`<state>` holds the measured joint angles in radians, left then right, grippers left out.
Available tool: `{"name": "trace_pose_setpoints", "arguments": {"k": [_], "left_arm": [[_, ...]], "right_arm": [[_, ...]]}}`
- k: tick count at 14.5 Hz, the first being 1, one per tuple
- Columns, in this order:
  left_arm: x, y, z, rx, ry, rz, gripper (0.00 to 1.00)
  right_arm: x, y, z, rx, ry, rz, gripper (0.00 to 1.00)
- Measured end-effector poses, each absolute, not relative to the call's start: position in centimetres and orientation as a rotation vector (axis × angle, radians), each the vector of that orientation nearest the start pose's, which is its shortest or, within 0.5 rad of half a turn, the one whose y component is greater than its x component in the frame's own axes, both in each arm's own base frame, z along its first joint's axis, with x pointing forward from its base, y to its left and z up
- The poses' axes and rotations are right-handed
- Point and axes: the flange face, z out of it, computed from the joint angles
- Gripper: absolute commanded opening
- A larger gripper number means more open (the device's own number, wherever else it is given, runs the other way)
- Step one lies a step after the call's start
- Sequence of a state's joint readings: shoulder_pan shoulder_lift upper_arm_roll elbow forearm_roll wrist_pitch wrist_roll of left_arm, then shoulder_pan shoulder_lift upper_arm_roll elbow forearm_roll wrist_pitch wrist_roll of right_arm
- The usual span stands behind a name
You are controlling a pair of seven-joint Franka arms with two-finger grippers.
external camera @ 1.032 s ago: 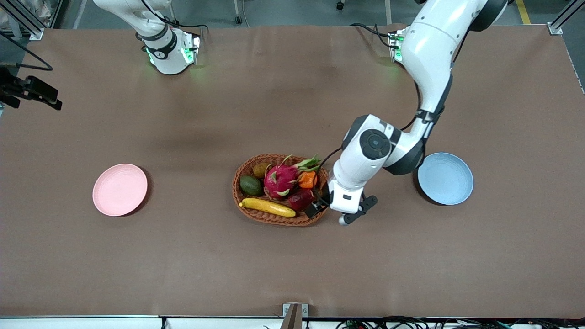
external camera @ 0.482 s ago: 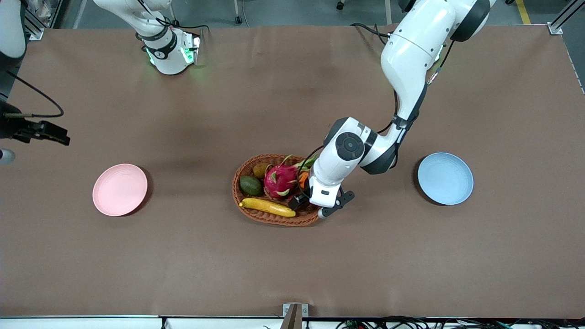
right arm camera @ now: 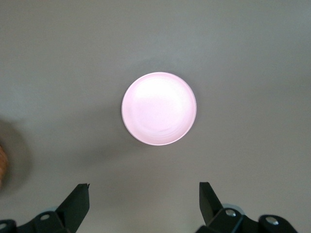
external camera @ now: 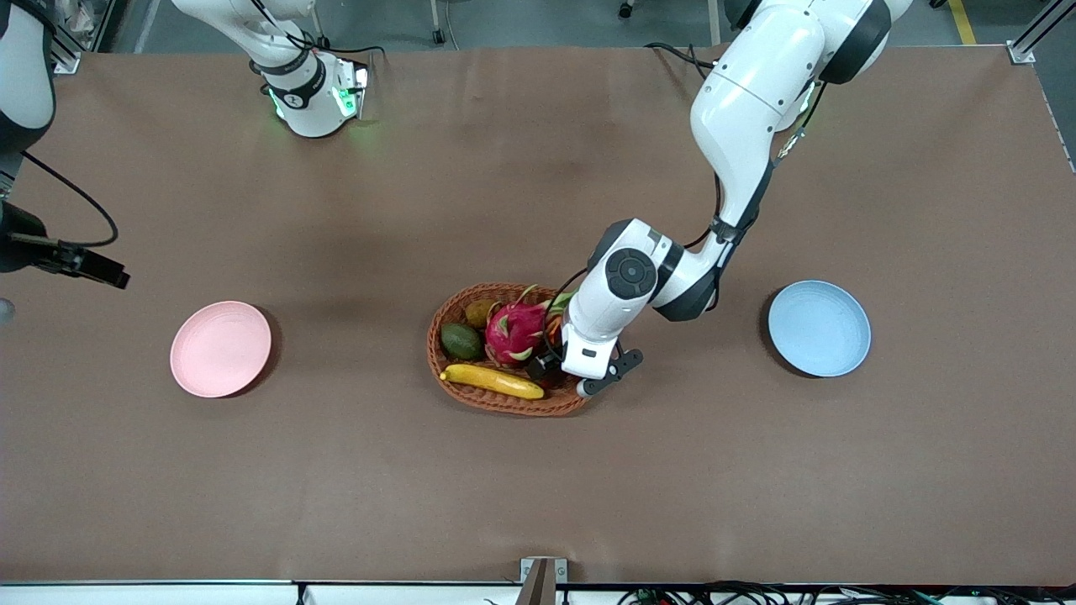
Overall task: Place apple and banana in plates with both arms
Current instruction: 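Grasp the red apple with the left gripper while the right gripper reaches the basket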
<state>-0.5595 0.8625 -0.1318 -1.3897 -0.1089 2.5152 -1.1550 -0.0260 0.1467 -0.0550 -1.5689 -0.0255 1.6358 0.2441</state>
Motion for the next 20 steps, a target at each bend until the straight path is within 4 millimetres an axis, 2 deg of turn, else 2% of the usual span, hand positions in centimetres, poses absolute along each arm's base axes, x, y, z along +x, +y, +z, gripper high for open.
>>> {"name": "trace_pose_setpoints", "arguments": {"k": [2, 4, 8, 10, 13, 16, 20], "left_arm": [[59.9, -46.2, 21.6, -3.293, -1.027, -0.041, 0.99], [59.8, -46.2, 21.3, -3.291, -1.027, -0.039, 0.90], [60.0, -46.3, 21.6, -3.295, -1.028, -0.045, 0.37], [60.0, -46.3, 21.6, -3.289, -1.048, -0.042, 0.26], [60.1, -46.3, 21.7, -3.273, -1.105, -0.036, 0.22], [60.3, -46.3, 22.1, -3.275, -1.115, -0.047, 0.22], [61.2, -46.2, 25.0, -3.303, -1.131, -0.103, 0.22]], "right_arm": [[61.1, -2.7, 52.1, -3.076, 0.671, 0.140, 1.00], [62.6, 0.0, 49.0, -3.029, 0.788, 0.170, 1.00], [64.1, 6.5, 44.7, -2.974, 1.007, 0.197, 1.00], [64.3, 9.8, 43.5, -2.946, 1.104, 0.178, 1.00], [64.5, 14.3, 41.8, -2.897, 1.220, 0.133, 1.00], [64.7, 18.5, 39.1, -2.854, 1.307, 0.098, 1.00], [64.7, 24.3, 35.1, -2.773, 1.402, 0.024, 1.00]]}}
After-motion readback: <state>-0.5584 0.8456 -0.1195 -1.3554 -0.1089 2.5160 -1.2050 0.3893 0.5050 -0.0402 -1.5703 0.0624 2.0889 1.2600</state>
